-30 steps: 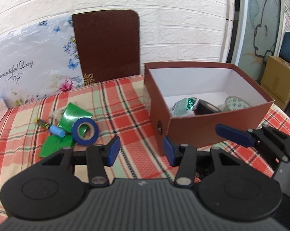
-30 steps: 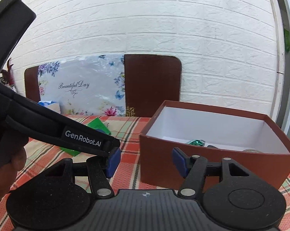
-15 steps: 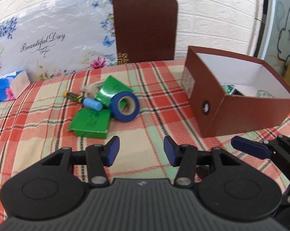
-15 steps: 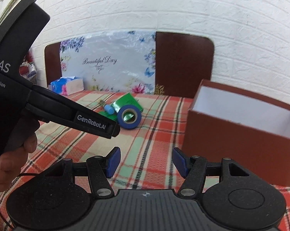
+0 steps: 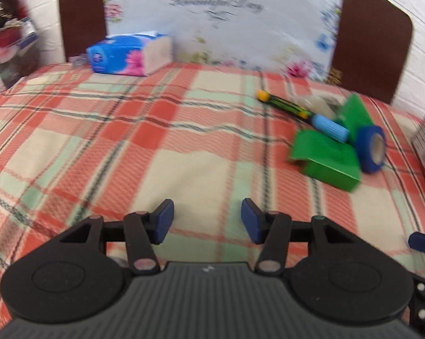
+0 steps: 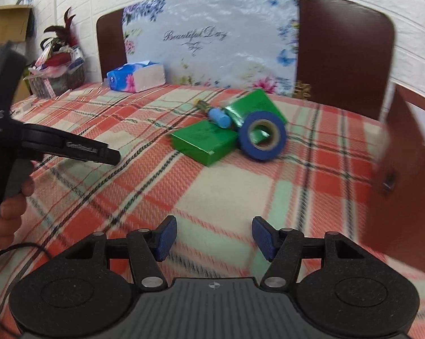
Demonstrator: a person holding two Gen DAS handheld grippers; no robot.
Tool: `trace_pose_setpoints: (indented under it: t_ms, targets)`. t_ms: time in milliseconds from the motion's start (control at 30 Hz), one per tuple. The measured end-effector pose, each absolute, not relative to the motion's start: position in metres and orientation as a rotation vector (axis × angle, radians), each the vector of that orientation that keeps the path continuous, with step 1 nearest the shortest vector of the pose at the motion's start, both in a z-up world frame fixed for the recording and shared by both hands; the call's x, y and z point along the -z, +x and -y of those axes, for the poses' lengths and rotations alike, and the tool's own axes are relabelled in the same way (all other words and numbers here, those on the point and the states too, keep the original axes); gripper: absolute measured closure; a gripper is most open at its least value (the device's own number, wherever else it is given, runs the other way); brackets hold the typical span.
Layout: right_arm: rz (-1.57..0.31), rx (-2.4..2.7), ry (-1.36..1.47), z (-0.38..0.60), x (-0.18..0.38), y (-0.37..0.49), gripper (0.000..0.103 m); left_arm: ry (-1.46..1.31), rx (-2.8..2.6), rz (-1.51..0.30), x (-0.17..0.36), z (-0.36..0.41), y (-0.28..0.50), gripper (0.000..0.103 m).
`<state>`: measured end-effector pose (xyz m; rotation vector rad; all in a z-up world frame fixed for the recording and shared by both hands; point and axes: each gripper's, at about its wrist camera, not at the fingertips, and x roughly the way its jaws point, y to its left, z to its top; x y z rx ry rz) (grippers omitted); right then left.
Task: Organize objects
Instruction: 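Move the left tool to the small green box and grasp it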
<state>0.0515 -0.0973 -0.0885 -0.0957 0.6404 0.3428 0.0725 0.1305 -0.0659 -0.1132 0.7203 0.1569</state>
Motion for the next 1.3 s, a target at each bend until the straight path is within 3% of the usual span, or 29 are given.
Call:
trace_pose_setpoints:
  t_ms: [133,367,467,600,933,1033,1300]
  targets:
    - [-0.606,-0.344,-0.119,0.070,0.092,0.094,0.031,-0.142,-0.149,-0.590,0.080,-0.148,0.067,0.043]
    - [-0.620,-0.328,-0.086,0.041,0.093,0.147,0.010,-0.212,-0.112,-0.544,0.082,-0.154,0.066,0.035]
    - [-0.606,-0.327,-0.086,0.042,0.093,0.149,0.028,-0.215,-0.105,-0.540,0.083,-0.152,0.065,0.033]
    - [-0.590,-0.331,-0.104,0.046,0.092,0.138,0.039,-0.204,-0.101,-0.541,0.083,-0.150,0.065,0.032]
    - [-0.592,-0.295,-0.122,0.106,0.093,0.033,0.042,-0.131,-0.064,-0.604,0.077,-0.135,0.066,0.033]
    - [-0.592,-0.254,-0.112,0.127,0.092,0.006,0.042,-0.279,0.104,-0.674,0.062,-0.122,0.057,0.033]
    - [-0.586,-0.211,-0.090,0.138,0.093,-0.004,0.042,-0.294,0.436,-0.889,0.065,-0.024,0.053,0.039]
